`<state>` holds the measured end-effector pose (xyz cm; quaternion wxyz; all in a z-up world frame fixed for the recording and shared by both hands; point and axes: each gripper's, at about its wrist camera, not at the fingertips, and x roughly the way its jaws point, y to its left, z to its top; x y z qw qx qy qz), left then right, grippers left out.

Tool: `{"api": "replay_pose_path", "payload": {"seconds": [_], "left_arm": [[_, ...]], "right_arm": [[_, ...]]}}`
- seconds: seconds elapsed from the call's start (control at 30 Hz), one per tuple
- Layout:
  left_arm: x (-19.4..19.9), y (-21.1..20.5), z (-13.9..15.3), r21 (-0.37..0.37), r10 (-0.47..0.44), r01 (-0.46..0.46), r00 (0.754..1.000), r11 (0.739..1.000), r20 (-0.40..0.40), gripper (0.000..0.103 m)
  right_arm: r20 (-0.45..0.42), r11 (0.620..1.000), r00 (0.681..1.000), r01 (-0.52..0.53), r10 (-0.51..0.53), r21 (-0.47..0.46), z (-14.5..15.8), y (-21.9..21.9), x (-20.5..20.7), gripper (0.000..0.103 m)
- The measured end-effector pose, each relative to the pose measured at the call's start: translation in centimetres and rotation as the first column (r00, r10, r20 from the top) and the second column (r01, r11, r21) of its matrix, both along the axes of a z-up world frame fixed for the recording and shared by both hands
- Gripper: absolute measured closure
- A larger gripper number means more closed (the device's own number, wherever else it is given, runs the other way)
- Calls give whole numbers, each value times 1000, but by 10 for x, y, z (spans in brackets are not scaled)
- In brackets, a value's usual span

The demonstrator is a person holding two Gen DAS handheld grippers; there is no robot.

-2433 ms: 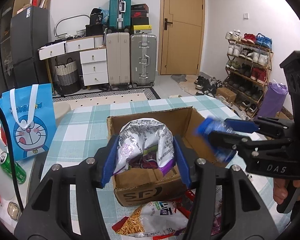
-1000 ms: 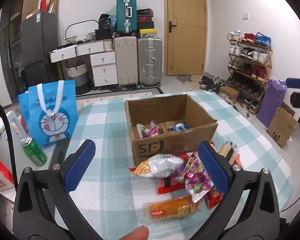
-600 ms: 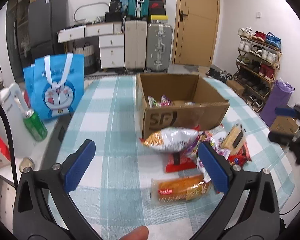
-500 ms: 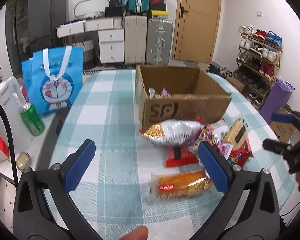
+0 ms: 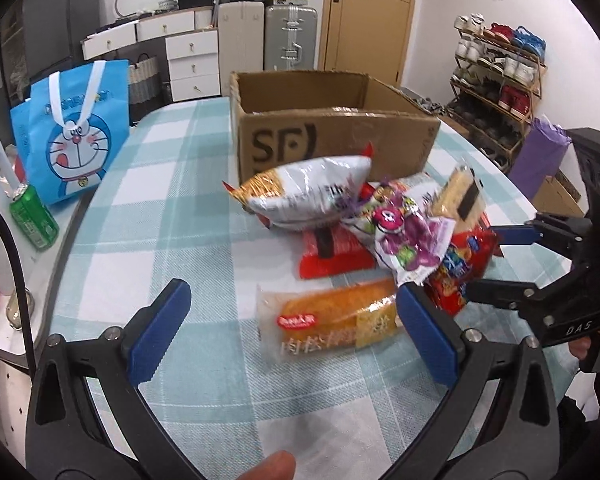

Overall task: Organize snacks
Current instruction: 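Move both tools back toward the snack pile, then grasp the red chip bag with the right gripper while the left gripper grasps the bread roll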

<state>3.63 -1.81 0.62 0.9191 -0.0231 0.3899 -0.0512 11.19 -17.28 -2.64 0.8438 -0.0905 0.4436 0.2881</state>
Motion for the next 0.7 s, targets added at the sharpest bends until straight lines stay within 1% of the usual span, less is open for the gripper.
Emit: {"api": "replay_pose_path", "payload": {"seconds": [0.2, 0.3, 0.47, 0.57, 0.7], "left_arm": [[3, -5, -15, -20, -26, 25, 999, 1000, -39, 1], [5, -7, -20, -26, -42, 40, 998, 999, -55, 1], [10, -14, -25, -39, -61, 58, 995, 998, -79, 1], [13, -21, -29, -29, -80, 78, 993, 997, -87, 1], [20, -28, -35, -25, -102, 100, 989, 995, -107, 1]], "right_arm": [[-14, 999, 999, -45, 45, -13, -11, 13, 2, 20], [-16, 998, 999, -52, 52, -24, -15, 17, 5, 20], [-25, 998, 998, -60, 59, -16, -18, 16, 8, 23], [-38, 997, 996, -77, 76, -23, -19, 16, 6, 31], [-50, 997, 996, -73, 72, -24, -24, 12, 6, 31]]}}
